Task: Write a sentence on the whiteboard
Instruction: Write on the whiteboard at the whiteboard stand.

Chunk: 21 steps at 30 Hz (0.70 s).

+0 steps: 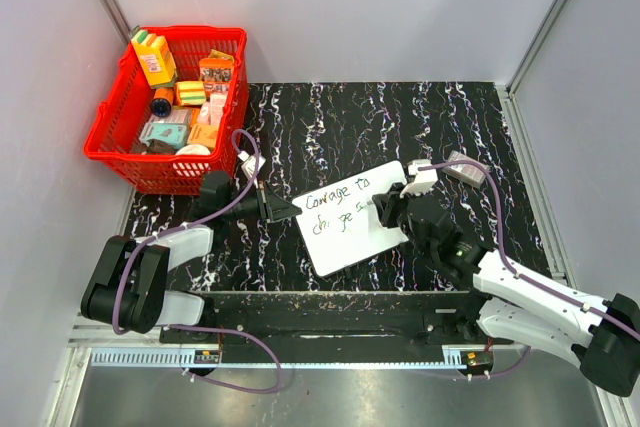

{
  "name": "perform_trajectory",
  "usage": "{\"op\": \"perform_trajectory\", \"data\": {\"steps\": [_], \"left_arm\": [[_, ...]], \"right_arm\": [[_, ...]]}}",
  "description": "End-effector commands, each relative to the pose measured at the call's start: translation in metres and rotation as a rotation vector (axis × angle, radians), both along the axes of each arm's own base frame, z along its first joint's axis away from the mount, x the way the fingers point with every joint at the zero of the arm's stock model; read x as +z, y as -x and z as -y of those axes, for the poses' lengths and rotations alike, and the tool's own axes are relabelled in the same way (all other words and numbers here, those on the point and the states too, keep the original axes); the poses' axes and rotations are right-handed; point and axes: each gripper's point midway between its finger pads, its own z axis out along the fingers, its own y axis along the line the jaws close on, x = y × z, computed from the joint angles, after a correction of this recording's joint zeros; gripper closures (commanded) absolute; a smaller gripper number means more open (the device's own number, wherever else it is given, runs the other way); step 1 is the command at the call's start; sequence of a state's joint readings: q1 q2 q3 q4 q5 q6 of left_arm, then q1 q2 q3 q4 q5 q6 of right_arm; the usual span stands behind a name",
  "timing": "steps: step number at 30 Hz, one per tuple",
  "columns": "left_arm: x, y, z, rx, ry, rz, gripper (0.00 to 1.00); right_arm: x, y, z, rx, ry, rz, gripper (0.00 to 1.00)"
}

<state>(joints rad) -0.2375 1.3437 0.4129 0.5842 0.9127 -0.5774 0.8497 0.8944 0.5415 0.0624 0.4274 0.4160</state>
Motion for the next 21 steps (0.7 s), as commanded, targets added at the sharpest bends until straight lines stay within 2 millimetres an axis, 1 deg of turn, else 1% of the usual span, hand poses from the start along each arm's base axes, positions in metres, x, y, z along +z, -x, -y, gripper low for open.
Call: {"op": "perform_trajectory", "data": {"steps": [1, 14, 18, 21], "left_arm": [[-0.010, -0.024, -0.011, 0.083, -0.090, 0.118, 1.00], [-0.010, -0.024, -0.010, 0.080, -0.089, 0.118, 1.00], [-0.010, -0.024, -0.010, 0.082, -0.090, 0.118, 1.00], [-0.010, -0.024, -0.010, 0.080, -0.090, 0.117, 1.00]], "right_arm": [[0.000, 0.000, 0.003, -0.009, -0.008, -0.003, 1.00], [-0.009, 0.008, 0.001, 0.025, -0.008, -0.036, 1.00], [-0.012, 0.010, 0.003, 0.025, -0.002, -0.047, 1.00], [-0.011, 0.012, 0.004, 0.027, -0.010, -0.047, 1.00]]}}
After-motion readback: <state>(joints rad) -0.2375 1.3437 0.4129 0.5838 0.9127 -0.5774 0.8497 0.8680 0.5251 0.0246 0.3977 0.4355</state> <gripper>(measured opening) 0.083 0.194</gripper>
